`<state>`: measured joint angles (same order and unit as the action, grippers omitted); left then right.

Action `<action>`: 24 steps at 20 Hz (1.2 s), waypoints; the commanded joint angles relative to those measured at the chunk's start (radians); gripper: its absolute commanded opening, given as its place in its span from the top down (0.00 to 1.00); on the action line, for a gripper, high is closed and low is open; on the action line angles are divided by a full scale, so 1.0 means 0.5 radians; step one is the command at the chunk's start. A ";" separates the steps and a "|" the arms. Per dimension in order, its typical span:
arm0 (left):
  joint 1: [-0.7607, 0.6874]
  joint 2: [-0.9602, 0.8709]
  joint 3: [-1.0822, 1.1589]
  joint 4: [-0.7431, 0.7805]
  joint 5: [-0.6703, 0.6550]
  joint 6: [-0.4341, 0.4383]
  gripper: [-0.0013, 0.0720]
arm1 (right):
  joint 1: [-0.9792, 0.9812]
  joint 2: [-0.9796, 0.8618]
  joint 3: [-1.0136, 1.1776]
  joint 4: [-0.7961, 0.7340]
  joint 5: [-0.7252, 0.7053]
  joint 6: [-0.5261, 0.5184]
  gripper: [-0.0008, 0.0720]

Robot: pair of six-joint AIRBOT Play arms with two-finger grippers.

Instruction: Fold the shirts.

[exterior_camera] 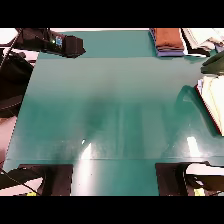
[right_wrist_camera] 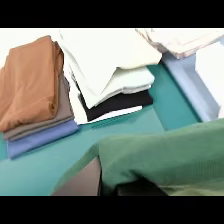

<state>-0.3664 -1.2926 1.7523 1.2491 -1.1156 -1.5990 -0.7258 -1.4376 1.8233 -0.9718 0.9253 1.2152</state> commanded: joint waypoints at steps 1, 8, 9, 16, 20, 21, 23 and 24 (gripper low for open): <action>0.002 0.001 0.001 0.001 -0.016 0.005 0.95 | -0.012 0.027 0.117 -0.258 0.315 -0.021 0.97; 0.002 0.001 0.001 0.002 -0.014 0.025 0.95 | -0.333 0.455 -0.562 -0.588 0.445 -0.049 0.97; 0.002 0.001 0.001 0.001 -0.014 0.040 0.95 | -0.399 0.534 -0.693 -0.619 0.446 -0.074 0.96; 0.002 0.001 0.001 0.001 -0.013 0.059 0.95 | -0.709 0.866 -1.328 -0.683 0.444 -0.114 0.81; 0.002 0.001 0.001 0.001 -0.014 0.059 0.95 | -0.847 0.885 -1.362 -0.683 0.530 -0.112 0.15; 0.002 0.001 0.001 0.001 -0.014 0.060 0.95 | -0.882 0.885 -1.317 -0.679 0.560 -0.108 0.12; 0.002 0.001 0.001 0.001 -0.013 0.060 0.95 | -0.904 0.885 -1.183 -0.665 0.581 -0.079 0.12; 0.002 0.001 0.001 0.001 -0.013 0.060 0.95 | -0.900 0.885 -1.103 -0.615 0.578 -0.037 0.12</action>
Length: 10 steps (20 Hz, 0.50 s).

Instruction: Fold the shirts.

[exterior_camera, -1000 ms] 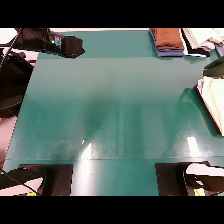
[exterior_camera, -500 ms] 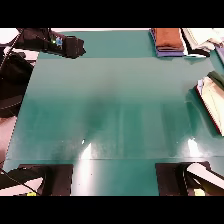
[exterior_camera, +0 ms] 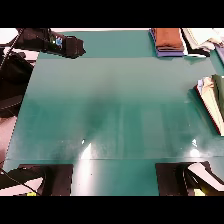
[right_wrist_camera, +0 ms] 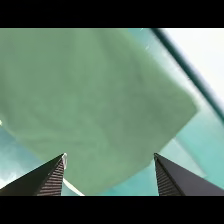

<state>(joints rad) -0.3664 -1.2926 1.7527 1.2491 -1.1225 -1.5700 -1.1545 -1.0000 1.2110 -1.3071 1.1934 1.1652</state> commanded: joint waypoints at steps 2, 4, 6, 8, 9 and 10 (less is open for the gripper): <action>0.002 0.001 0.000 0.001 0.001 0.002 0.95 | 0.037 0.010 0.274 0.280 0.026 0.072 0.12; 0.002 0.001 0.000 0.001 0.001 0.001 0.95 | 0.233 0.010 0.383 0.489 -0.005 0.072 0.12; 0.002 0.001 0.000 0.000 0.000 0.001 0.95 | 0.530 0.009 0.438 0.590 -0.018 0.073 0.12; 0.002 0.001 0.000 0.001 0.000 0.001 0.95 | 0.887 0.005 0.442 0.586 -0.031 0.082 0.12; 0.002 0.001 0.000 0.001 0.000 0.001 0.95 | 1.070 -0.006 0.442 0.582 -0.026 0.082 0.12; 0.002 0.001 0.000 0.002 0.012 0.001 0.95 | 1.233 -0.021 0.442 0.581 -0.024 0.083 0.12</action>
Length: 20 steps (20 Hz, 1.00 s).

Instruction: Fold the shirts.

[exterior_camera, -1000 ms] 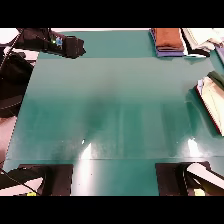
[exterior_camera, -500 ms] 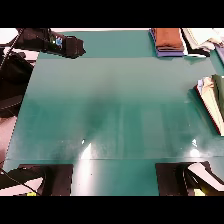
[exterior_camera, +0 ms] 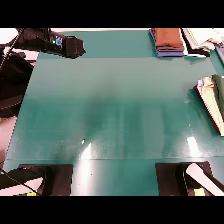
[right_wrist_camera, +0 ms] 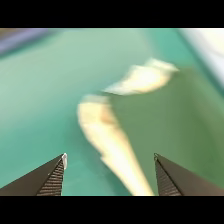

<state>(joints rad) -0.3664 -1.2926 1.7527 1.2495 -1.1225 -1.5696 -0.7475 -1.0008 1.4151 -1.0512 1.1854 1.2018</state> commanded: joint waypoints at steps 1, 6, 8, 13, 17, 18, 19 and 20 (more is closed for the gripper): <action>0.002 0.001 0.000 0.002 0.024 0.000 0.95 | 0.587 -0.039 0.034 0.069 -0.008 0.009 0.12; 0.002 0.001 0.001 0.008 0.033 -0.002 0.95 | 1.212 -0.169 0.034 0.059 -0.013 0.008 0.45; 0.002 0.001 0.000 0.005 0.055 -0.002 0.95 | 1.379 -0.213 0.034 0.059 -0.009 0.008 0.93; 0.002 0.001 0.001 0.004 0.140 -0.002 0.95 | 1.585 -0.282 0.034 0.060 -0.014 0.008 0.96; 0.002 0.001 0.000 0.004 0.228 -0.002 0.95 | 1.600 -0.284 0.034 0.061 -0.008 0.008 0.96; 0.002 0.001 0.000 0.004 0.252 -0.002 0.95 | 1.600 -0.284 0.034 0.060 -0.002 0.008 0.96; 0.002 0.001 0.000 0.004 0.275 -0.002 0.95 | 1.600 -0.284 0.034 0.060 0.001 0.008 0.96; 0.002 0.001 0.000 0.004 0.298 -0.002 0.95 | 1.600 -0.284 0.034 0.060 0.001 0.008 0.96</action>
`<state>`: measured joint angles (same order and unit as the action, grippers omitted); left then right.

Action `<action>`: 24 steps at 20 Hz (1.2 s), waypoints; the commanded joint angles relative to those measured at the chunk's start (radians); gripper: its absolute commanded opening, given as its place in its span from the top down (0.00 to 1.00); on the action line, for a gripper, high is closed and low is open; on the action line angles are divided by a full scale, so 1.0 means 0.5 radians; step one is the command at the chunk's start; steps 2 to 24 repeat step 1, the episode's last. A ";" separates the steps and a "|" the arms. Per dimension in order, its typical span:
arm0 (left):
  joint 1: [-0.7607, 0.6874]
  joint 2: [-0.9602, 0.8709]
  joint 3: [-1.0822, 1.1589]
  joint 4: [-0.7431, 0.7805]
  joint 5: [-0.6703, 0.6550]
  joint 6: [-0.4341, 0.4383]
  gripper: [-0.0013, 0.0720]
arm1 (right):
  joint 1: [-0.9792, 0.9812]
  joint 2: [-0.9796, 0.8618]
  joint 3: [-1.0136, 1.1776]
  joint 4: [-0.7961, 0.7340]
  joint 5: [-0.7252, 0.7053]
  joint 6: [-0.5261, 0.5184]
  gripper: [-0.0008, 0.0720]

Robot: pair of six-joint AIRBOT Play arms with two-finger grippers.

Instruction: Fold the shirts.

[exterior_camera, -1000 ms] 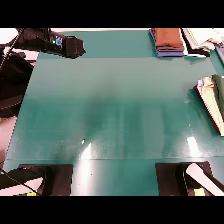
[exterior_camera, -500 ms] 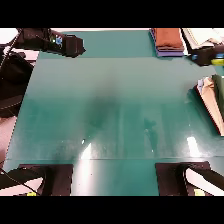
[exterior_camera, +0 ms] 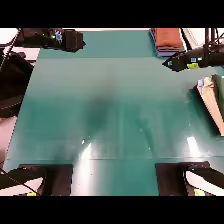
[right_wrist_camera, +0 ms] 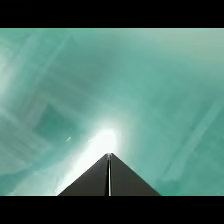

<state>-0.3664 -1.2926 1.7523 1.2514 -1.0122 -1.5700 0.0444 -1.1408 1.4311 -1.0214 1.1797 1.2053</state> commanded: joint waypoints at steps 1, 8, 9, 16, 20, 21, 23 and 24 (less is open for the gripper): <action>0.002 0.001 0.001 0.000 0.098 -0.001 0.95 | 0.016 -0.004 0.002 0.002 0.012 0.001 0.96; 0.002 0.001 0.001 0.000 0.098 -0.001 0.95 | 0.016 -0.004 0.002 0.002 0.012 0.001 0.96; 0.002 0.001 0.001 0.000 0.098 -0.001 0.95 | 0.016 -0.004 0.002 0.002 0.012 0.001 0.96; 0.002 0.001 0.001 0.000 0.098 -0.001 0.95 | 0.016 -0.004 0.002 0.002 0.012 0.001 0.96; 0.002 0.001 0.001 0.000 0.098 -0.001 0.95 | 0.016 -0.004 0.002 0.002 0.012 0.001 0.96; 0.002 0.001 0.001 0.000 0.098 -0.001 0.95 | 0.016 -0.004 0.002 0.002 0.012 0.001 0.96; 0.002 0.001 0.001 0.000 0.098 -0.001 0.95 | 0.016 -0.004 0.002 0.002 0.012 0.001 0.96; 0.002 0.001 0.001 0.000 0.098 -0.001 0.95 | 0.016 -0.004 0.002 0.002 0.012 0.001 0.96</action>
